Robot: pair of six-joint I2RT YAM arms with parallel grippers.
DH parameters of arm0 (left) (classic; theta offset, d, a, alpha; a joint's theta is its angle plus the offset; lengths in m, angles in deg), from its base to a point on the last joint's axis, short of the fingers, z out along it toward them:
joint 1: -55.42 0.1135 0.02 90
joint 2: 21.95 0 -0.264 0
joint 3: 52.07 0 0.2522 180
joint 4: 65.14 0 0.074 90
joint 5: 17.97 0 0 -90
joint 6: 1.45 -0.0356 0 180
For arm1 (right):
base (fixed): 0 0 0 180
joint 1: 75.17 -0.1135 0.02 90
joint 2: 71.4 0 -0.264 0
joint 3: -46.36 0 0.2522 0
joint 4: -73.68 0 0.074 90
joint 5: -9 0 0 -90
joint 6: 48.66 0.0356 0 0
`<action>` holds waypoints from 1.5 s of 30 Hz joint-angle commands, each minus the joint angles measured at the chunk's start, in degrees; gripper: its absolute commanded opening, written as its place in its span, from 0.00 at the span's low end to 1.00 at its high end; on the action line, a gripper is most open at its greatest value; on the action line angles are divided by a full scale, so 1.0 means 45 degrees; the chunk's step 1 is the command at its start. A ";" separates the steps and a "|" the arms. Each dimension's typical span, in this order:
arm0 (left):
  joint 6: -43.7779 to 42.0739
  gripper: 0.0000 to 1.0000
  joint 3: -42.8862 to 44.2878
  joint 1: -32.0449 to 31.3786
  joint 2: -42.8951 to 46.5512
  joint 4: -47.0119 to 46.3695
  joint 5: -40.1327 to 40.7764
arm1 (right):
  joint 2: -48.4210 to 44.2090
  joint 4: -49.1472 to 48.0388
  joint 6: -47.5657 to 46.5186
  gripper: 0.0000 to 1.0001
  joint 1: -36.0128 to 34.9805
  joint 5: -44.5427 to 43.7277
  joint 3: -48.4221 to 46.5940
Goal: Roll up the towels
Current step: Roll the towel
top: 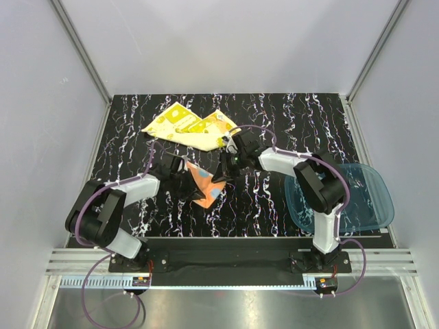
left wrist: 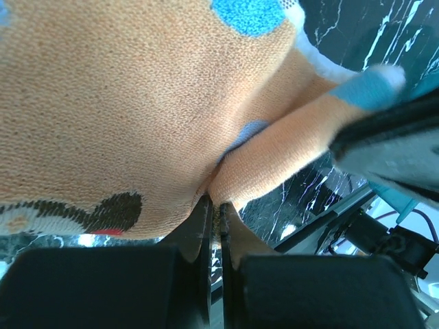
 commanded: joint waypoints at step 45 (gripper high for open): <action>-0.4557 0.48 0.2307 -0.4888 0.0141 0.3401 0.9155 | 0.2443 0.0036 -0.0952 0.12 -0.0328 0.0687 -0.2207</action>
